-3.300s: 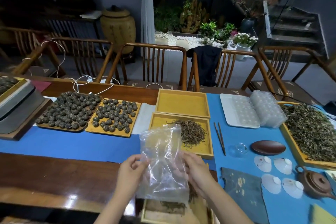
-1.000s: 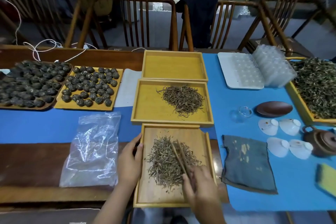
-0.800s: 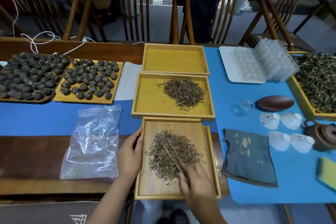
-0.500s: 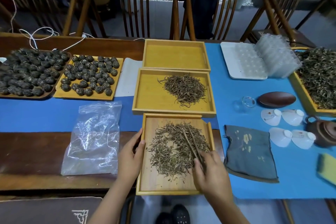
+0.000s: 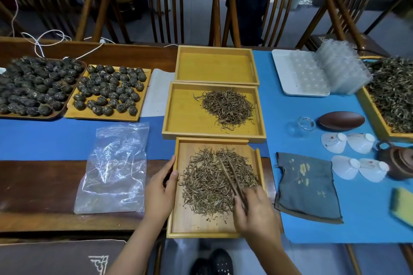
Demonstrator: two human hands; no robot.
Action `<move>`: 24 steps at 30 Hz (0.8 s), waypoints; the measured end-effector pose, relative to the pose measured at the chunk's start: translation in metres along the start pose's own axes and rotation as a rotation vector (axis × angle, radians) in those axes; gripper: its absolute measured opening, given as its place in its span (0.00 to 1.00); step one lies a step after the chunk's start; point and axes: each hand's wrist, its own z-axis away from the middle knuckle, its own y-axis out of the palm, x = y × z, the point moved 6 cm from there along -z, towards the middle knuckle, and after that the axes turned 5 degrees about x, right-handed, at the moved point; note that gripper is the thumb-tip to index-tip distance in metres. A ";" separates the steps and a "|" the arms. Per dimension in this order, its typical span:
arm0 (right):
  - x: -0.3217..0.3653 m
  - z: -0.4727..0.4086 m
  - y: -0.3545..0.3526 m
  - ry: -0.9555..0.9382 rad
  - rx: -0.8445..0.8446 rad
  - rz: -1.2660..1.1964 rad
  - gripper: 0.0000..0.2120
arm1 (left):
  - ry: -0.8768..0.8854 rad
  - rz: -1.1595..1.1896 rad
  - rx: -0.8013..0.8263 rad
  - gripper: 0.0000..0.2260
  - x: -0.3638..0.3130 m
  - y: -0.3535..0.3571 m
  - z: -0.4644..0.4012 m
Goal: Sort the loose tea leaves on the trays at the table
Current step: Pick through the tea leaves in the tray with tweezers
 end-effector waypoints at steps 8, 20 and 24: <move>0.025 0.000 0.016 -0.084 0.036 0.010 0.10 | -0.002 -0.048 -0.009 0.17 -0.001 -0.001 0.000; 0.020 -0.026 0.000 -0.222 0.060 0.121 0.10 | 0.002 -0.070 0.002 0.17 -0.003 -0.001 -0.001; 0.016 -0.018 0.005 -0.261 0.094 0.167 0.06 | -0.015 -0.067 0.005 0.17 -0.004 -0.001 0.000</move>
